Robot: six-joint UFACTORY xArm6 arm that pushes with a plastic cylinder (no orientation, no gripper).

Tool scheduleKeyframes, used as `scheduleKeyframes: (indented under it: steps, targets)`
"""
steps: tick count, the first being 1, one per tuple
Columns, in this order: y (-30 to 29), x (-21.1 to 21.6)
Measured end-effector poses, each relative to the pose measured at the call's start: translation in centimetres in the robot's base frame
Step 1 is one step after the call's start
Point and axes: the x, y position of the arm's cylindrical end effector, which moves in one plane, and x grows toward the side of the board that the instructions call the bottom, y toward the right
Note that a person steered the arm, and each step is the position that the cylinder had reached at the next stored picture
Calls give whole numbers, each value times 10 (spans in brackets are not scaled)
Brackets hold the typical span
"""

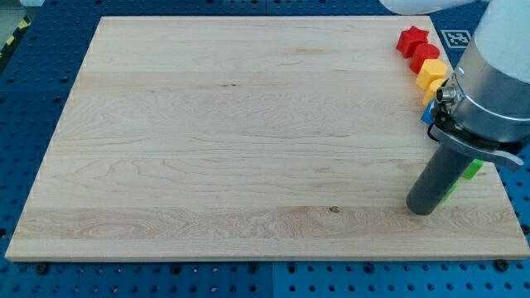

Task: Drag the green circle to the bottom of the green star

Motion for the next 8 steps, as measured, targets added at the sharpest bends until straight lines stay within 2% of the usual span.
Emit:
scheduleKeyframes:
  steps: [1,3,5,7,8]
  targets:
    - [-18,-21]
    - [29,-27]
    - [38,-12]
    - [50,30]
    - [75,35]
